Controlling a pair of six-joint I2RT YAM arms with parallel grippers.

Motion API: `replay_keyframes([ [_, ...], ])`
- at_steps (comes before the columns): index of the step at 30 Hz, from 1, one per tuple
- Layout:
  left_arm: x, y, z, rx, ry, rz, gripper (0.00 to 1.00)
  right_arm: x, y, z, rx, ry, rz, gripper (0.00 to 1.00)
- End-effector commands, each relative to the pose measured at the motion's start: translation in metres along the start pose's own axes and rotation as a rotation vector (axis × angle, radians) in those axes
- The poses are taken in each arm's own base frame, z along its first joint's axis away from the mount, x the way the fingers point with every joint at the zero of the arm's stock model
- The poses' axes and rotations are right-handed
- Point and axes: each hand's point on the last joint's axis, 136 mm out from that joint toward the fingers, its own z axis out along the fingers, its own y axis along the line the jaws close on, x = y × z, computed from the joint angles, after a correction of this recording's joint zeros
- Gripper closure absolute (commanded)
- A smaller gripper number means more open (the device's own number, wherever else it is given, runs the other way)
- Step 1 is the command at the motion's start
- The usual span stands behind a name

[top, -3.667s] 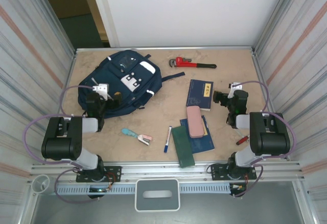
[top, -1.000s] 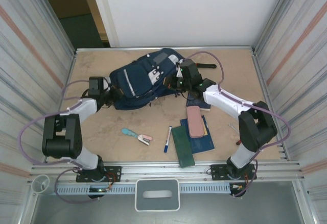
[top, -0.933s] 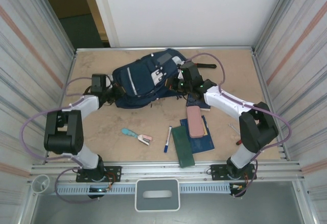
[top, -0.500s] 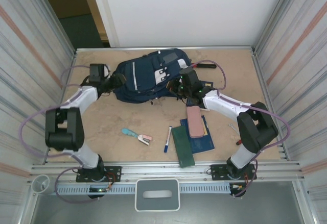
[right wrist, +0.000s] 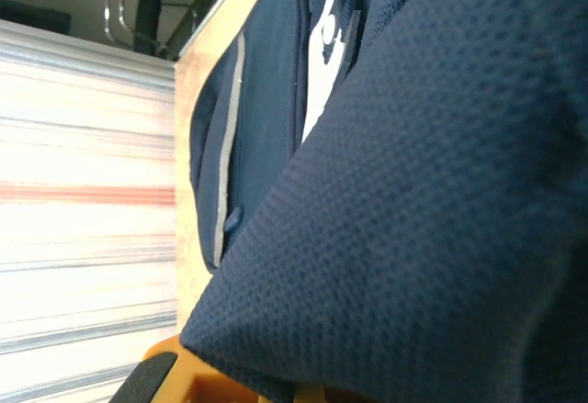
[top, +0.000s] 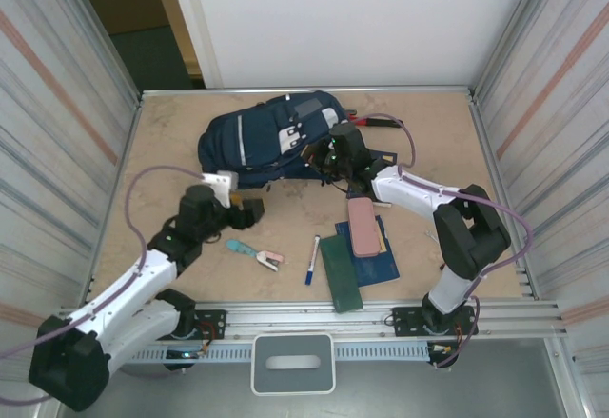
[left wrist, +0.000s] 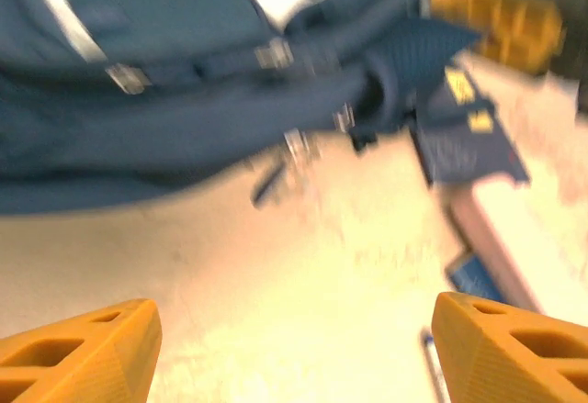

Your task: Pack books, pencil case, and school supplies into a backpack

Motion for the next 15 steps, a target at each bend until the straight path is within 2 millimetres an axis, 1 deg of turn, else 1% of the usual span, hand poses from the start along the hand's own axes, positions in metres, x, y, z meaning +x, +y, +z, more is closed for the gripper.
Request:
replay_keyframes([
  [1,-0.011,-0.013,0.013,-0.011,-0.093,0.167,0.31,-0.008,0.055,-0.004,-0.172,0.01,-0.001,1.0],
  [2,-0.008,-0.015,0.019,-0.026,-0.088,0.204,0.33,-0.008,0.055,-0.003,-0.173,0.013,0.003,1.0],
  [4,-0.005,-0.018,0.031,-0.04,-0.099,0.239,0.35,-0.009,0.053,-0.003,-0.175,0.015,0.007,1.0],
  [8,-0.008,-0.01,0.05,-0.08,-0.135,0.246,0.39,-0.009,0.052,-0.004,-0.177,0.025,0.005,1.0],
  [15,-0.022,0.009,0.064,-0.144,-0.173,0.241,0.39,-0.006,0.051,-0.004,-0.182,0.049,0.008,1.0],
])
